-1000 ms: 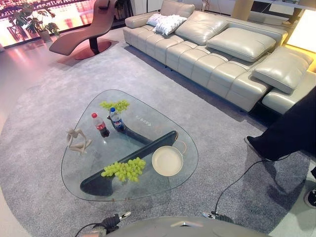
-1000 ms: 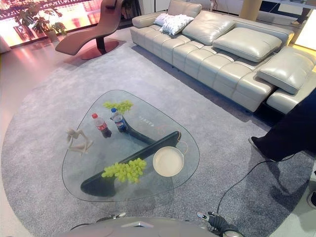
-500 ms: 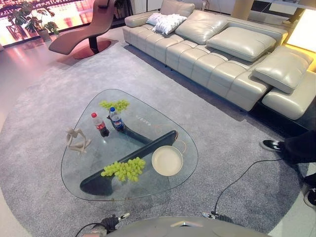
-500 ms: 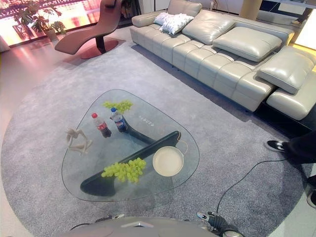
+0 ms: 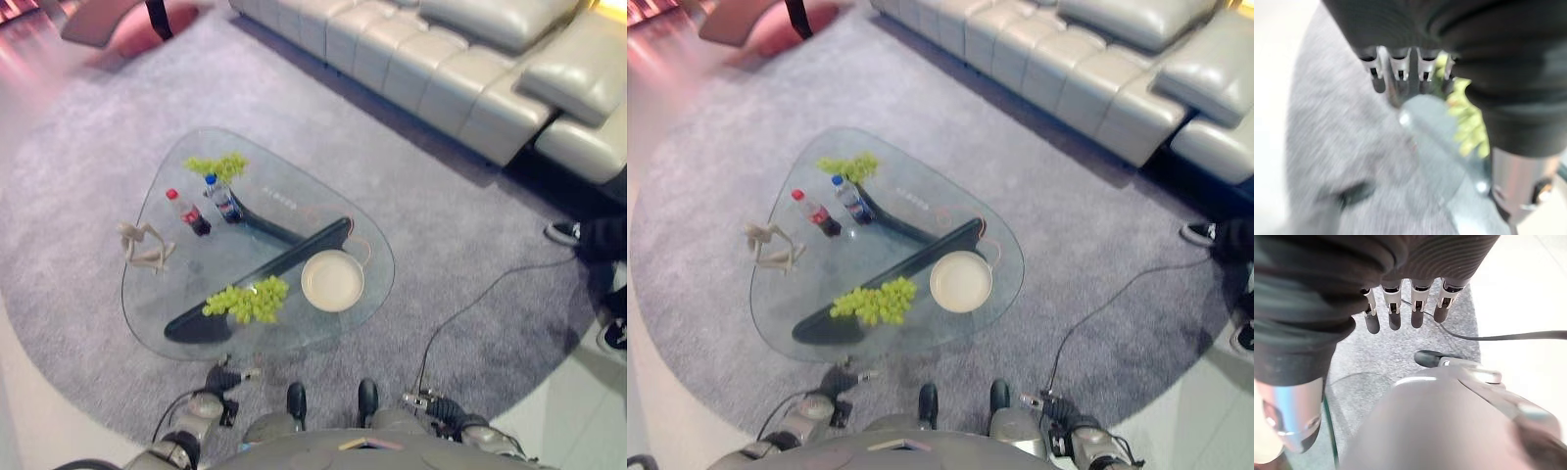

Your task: Pick up fruits into the plate

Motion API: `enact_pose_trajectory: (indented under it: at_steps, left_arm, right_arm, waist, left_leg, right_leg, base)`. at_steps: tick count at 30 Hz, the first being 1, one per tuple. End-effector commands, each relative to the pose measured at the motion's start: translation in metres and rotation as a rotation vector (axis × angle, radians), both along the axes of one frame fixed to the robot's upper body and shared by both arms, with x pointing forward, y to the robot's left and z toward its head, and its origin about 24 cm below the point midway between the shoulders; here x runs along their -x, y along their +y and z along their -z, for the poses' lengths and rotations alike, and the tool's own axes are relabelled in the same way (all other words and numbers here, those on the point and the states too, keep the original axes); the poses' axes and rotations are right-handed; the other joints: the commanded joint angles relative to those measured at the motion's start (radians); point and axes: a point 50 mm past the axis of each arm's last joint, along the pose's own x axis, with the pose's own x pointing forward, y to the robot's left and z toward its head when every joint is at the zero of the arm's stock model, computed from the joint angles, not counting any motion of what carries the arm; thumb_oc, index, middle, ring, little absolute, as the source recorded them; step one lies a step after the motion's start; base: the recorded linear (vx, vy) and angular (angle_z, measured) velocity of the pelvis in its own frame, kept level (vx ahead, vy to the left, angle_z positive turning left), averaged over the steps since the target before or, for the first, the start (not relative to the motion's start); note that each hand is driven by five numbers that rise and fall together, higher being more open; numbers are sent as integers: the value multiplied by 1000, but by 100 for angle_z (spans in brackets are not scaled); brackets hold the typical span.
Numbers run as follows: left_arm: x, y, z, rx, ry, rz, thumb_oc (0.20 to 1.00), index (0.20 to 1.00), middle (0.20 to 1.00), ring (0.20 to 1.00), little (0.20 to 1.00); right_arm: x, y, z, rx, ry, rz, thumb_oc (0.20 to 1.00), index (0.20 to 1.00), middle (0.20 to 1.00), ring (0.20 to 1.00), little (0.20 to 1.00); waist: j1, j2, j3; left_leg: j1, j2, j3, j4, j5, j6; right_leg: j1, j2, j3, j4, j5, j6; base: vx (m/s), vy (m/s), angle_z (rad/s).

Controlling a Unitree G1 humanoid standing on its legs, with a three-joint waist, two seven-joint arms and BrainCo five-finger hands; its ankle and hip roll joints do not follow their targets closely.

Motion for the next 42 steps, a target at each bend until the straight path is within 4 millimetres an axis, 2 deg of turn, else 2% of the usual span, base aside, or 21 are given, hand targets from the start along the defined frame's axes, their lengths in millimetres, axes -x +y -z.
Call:
enact_pose_trajectory:
  at_steps: [1, 5, 6, 7, 10, 11, 12, 19, 24, 31, 33, 37, 42]
  left_arm:
    - [-39, 10, -29, -171, -160, 68, 1000, 1000, 1000, 1000, 1000]
    - [-72, 35, -64, -383, -293, 98, 1000, 1000, 1000, 1000, 1000]
    - [-75, 37, -68, -395, -303, 95, 1000, 1000, 1000, 1000, 1000]
    - [-86, 49, -83, -479, -341, 89, 1000, 1000, 1000, 1000, 1000]
    - [-100, 64, -106, -600, -407, 68, 1000, 1000, 1000, 1000, 1000]
    - [-111, 73, -125, -682, -452, 47, 1000, 1000, 1000, 1000, 1000]
    - [-116, 79, -135, -729, -473, 32, 1000, 1000, 1000, 1000, 1000]
    - [-133, 101, -173, -950, -492, -14, 1000, 1000, 1000, 1000, 1000]
    - [-139, 109, -188, -1088, -452, -9, 1000, 1000, 1000, 1000, 1000]
    - [-148, 109, -206, -1185, -457, 16, 1000, 1000, 1000, 1000, 1000]
    - [-156, 106, -217, -1206, -470, 14, 1000, 1000, 1000, 1000, 1000]
    - [-162, 102, -226, -1233, -470, 11, 1000, 1000, 1000, 1000, 1000]
    - [-169, 105, -252, -1321, -481, -69, 1000, 1000, 1000, 1000, 1000]
  right_arm:
    - [-30, -1, -13, -21, -108, -22, 1000, 1000, 1000, 1000, 1000]
    - [-52, -8, -26, -15, -186, -34, 1000, 1000, 1000, 1000, 1000]
    - [-54, -8, -27, -14, -194, -35, 1000, 1000, 1000, 1000, 1000]
    - [-64, -10, -33, -13, -225, -34, 1000, 1000, 1000, 1000, 1000]
    - [-76, -12, -41, -17, -277, -26, 1000, 1000, 1000, 1000, 1000]
    - [-86, -11, -47, -24, -316, -22, 1000, 1000, 1000, 1000, 1000]
    - [-91, -10, -50, -29, -338, -21, 1000, 1000, 1000, 1000, 1000]
    - [-113, -3, -64, -68, -424, -6, 1000, 1000, 1000, 1000, 1000]
    - [-125, 1, -73, -102, -486, 31, 1000, 1000, 1000, 1000, 1000]
    - [-136, 2, -83, -146, -574, 113, 1000, 1000, 1000, 1000, 1000]
    - [-143, 2, -91, -174, -622, 146, 1000, 1000, 1000, 1000, 1000]
    - [-149, 3, -97, -210, -656, 180, 1000, 1000, 1000, 1000, 1000]
    - [-153, 6, -102, -295, -696, 228, 1000, 1000, 1000, 1000, 1000]
  waist:
    - [-10, -19, 65]
    - [-25, -11, 125]
    - [-25, -10, 130]
    - [-28, -8, 152]
    - [-34, -6, 188]
    - [-39, -7, 214]
    - [-41, -9, 228]
    - [-43, -29, 279]
    - [-49, -38, 279]
    - [-53, -46, 279]
    - [-59, -51, 279]
    - [-65, -58, 279]
    - [-77, -79, 279]
  left_leg:
    - [-5, -42, 8, 57, -135, 47]
    - [-68, -43, 3, 79, -122, 42]
    - [-74, -44, 3, 80, -120, 42]
    - [-99, -44, 2, 87, -115, 41]
    - [-145, -45, -6, 106, -108, 39]
    - [-177, -46, -8, 119, -104, 37]
    - [-197, -47, -9, 128, -102, 37]
    - [-321, -49, -5, 184, -85, 37]
    - [-432, -49, 1, 235, -76, 35]
    - [-547, -51, 10, 274, -70, 36]
    - [-608, -57, 12, 296, -67, 36]
    - [-658, -61, 12, 327, -74, 35]
    - [-737, -68, 13, 384, -89, 35]
  right_leg:
    - [-58, -1, 58, 117, -80, 30]
    - [-123, 5, 64, 140, -76, 25]
    - [-129, 6, 64, 142, -76, 25]
    - [-156, 9, 65, 152, -74, 23]
    - [-211, 15, 70, 183, -75, 19]
    - [-251, 18, 72, 205, -75, 17]
    - [-275, 20, 73, 218, -75, 15]
    - [-409, 33, 79, 305, -80, 16]
    - [-523, 42, 85, 363, -81, 17]
    - [-640, 59, 90, 414, -79, 18]
    - [-699, 69, 92, 436, -77, 18]
    - [-745, 75, 95, 464, -81, 19]
    - [-814, 87, 98, 500, -82, 18]
  base:
    - [-77, 45, -1]
    - [-81, 37, -3]
    - [-119, 42, -5]
    - [-107, 36, -9]
    - [-109, 40, -18]
    - [-132, 41, -9]
    - [-132, 33, -6]
    - [-78, 19, -8]
    - [-68, 43, -10]
    - [-52, 36, -3]
    - [-49, 44, 0]
    - [-5, 8, 0]
    - [0, 6, -2]
